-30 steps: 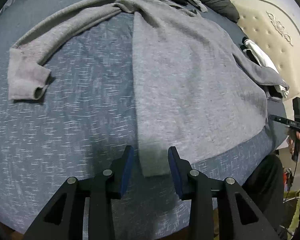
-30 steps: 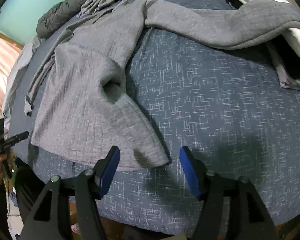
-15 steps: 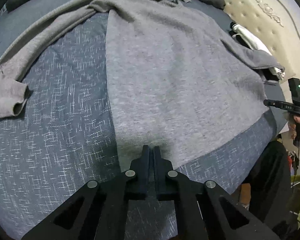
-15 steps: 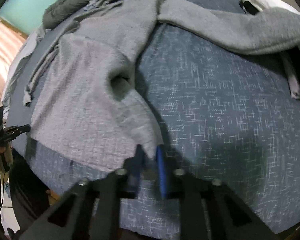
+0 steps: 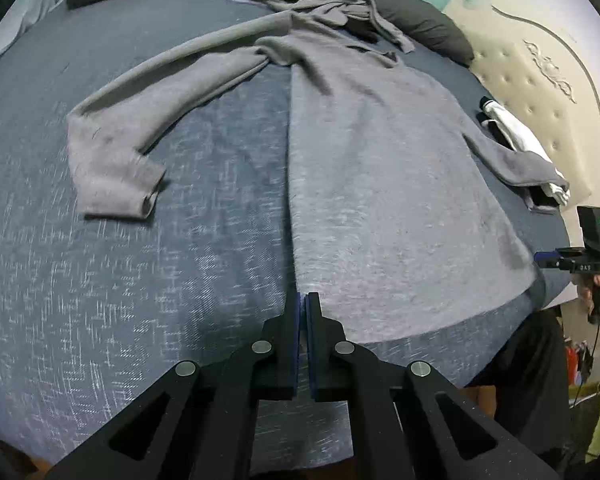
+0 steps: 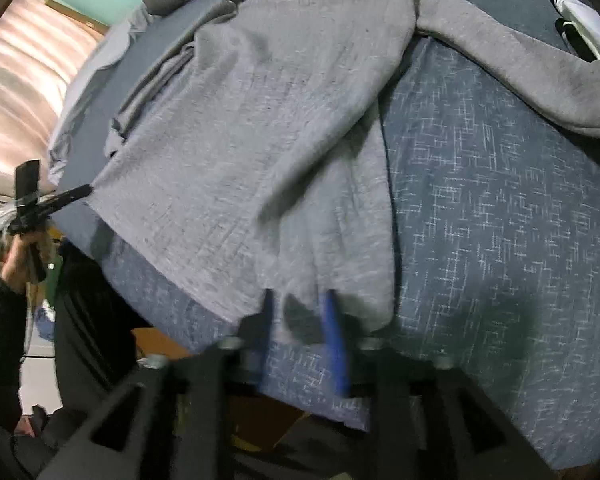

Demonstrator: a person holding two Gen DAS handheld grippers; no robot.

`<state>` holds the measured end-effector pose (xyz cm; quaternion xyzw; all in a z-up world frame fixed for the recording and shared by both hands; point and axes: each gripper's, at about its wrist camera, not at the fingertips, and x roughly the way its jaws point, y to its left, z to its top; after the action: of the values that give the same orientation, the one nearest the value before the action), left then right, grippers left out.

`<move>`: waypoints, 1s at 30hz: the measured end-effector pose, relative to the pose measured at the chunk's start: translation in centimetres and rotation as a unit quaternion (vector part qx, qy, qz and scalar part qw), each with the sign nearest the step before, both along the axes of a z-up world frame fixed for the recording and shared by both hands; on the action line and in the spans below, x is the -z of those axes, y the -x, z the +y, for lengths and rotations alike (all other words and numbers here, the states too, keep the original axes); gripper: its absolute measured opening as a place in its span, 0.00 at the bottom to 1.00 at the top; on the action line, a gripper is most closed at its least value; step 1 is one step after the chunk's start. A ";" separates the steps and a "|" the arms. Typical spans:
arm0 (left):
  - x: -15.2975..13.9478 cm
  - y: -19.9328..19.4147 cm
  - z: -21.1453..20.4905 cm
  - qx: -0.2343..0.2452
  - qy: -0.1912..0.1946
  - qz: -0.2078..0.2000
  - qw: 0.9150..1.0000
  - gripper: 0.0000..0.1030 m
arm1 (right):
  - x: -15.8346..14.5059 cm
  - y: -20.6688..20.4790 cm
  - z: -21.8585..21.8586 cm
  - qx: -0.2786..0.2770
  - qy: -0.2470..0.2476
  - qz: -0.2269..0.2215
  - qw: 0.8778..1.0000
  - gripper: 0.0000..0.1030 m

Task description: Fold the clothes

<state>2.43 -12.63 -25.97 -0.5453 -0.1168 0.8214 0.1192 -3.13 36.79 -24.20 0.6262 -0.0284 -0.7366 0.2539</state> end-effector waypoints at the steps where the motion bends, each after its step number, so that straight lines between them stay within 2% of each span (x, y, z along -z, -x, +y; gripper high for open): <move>1: 0.2 -0.1 0.1 0.000 0.000 -0.002 1.000 0.02 | 0.3 0.0 -0.1 0.003 -0.006 -0.002 1.000 0.51; 6: 0.4 0.0 1.2 0.012 -0.004 -0.006 1.000 0.03 | 1.2 0.6 0.7 0.046 -0.018 -0.004 0.999 0.52; 12: 0.0 0.6 1.5 0.013 -0.001 0.000 1.000 0.04 | 1.6 0.5 -0.3 0.022 -0.026 0.013 0.999 0.52; 17: -0.3 0.6 1.0 0.005 -0.002 0.002 1.000 0.04 | 3.6 0.8 -1.4 -0.005 -0.081 0.014 0.997 0.52; 19: -0.3 0.5 0.8 0.003 -0.001 0.001 1.000 0.04 | 4.5 0.9 -1.6 -0.016 -0.105 0.013 0.994 0.45; 20: -0.3 0.5 0.8 0.002 0.000 0.000 1.000 0.04 | 4.6 0.9 -1.6 -0.017 -0.109 0.014 0.994 0.36; 21: -0.2 0.5 0.6 0.001 0.001 -0.001 1.000 0.04 | 4.7 0.9 -1.5 -0.017 -0.112 0.016 0.993 0.21; 23: -0.1 0.4 0.4 -0.002 0.002 -0.003 1.000 0.04 | 4.6 0.8 -1.2 -0.016 -0.111 0.018 0.994 0.04; 30: 0.0 0.7 0.4 -0.005 0.001 -0.004 1.000 0.04 | 0.7 0.0 1.8 0.011 -0.068 0.042 0.997 0.02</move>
<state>1.77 -12.23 -26.02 -0.5484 -0.1190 0.8198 0.1143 -3.09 38.54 -24.89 0.6102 0.0255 -0.7652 0.2036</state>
